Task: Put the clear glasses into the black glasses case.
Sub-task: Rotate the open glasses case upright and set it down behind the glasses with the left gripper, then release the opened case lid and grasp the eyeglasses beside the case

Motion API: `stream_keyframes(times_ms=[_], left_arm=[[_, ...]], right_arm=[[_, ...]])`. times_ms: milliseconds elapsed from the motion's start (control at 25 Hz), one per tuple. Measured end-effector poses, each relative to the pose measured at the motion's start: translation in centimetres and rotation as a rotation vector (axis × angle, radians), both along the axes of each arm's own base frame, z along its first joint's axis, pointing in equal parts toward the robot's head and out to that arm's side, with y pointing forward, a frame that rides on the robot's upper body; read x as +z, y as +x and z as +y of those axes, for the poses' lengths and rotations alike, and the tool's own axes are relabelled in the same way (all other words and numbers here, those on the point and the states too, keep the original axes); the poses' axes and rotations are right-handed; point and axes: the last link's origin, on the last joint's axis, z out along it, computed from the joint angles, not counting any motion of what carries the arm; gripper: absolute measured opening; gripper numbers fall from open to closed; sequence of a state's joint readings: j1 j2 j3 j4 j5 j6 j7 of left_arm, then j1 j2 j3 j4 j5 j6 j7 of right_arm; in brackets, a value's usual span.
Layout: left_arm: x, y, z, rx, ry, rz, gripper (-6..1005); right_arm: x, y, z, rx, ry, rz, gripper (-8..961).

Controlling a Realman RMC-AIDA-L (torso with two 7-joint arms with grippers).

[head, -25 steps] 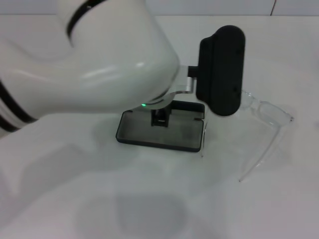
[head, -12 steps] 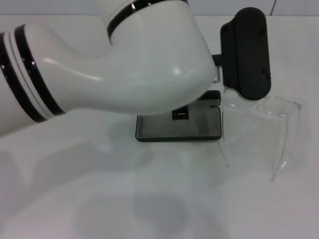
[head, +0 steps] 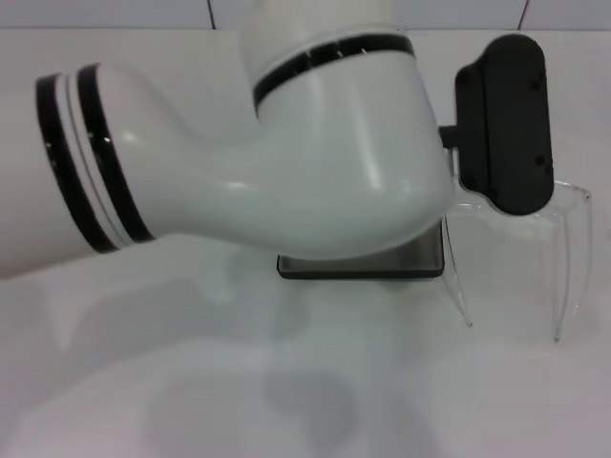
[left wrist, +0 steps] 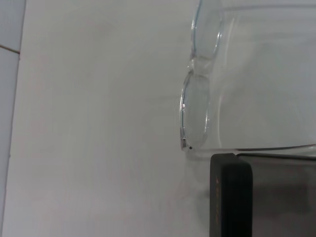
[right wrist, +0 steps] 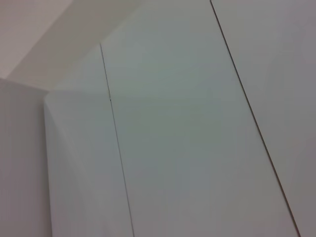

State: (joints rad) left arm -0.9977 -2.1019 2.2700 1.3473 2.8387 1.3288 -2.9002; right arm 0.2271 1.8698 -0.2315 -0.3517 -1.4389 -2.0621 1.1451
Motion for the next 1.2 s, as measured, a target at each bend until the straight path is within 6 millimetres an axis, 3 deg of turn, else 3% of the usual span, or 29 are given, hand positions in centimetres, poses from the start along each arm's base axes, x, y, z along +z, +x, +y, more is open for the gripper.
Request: stream_keyframes(times_ms=[640,1080,1200], left_arm=[[-0.2,0.2,0.0,0.028,0.035,-0.009,215],[0.4,0.2,-1.1,0.045,0.018,0.002,488],[1.6,1.1,-1.6,0.058,-0.003,-0.065,485]], right_arm=[[-0.2,0.0,-0.1,0.004,0.001,0.009,869],[-0.5,-0.2,0.1,0.008,-0.029,0.006,868],[0.0,-0.5,0.9,0.007,-0.074,-0.009,868]])
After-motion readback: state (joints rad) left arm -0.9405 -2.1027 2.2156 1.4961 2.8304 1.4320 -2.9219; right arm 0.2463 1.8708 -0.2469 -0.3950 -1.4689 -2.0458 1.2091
